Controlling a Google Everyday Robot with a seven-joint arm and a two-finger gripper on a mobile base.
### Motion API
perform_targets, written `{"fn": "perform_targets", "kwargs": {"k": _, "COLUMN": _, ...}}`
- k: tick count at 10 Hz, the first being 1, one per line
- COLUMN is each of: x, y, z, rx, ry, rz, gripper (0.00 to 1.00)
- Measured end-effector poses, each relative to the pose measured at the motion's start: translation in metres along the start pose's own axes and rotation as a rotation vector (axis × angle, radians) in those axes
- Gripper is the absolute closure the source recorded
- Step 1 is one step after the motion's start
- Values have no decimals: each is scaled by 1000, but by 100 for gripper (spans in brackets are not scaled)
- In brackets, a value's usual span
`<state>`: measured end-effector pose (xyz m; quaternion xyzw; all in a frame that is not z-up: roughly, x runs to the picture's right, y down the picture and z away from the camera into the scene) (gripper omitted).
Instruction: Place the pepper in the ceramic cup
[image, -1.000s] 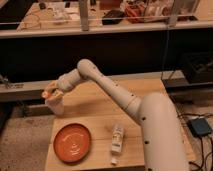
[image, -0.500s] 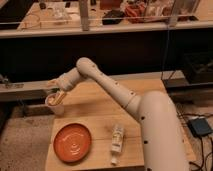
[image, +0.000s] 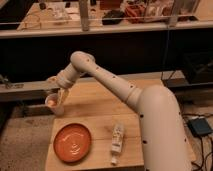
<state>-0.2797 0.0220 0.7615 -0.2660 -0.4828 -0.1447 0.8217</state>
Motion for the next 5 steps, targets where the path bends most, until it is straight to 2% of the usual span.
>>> {"fn": "perform_targets", "kwargs": {"k": 5, "x": 0, "y": 0, "z": 0, "rx": 1, "ry": -1, "rz": -1, "gripper": 20}}
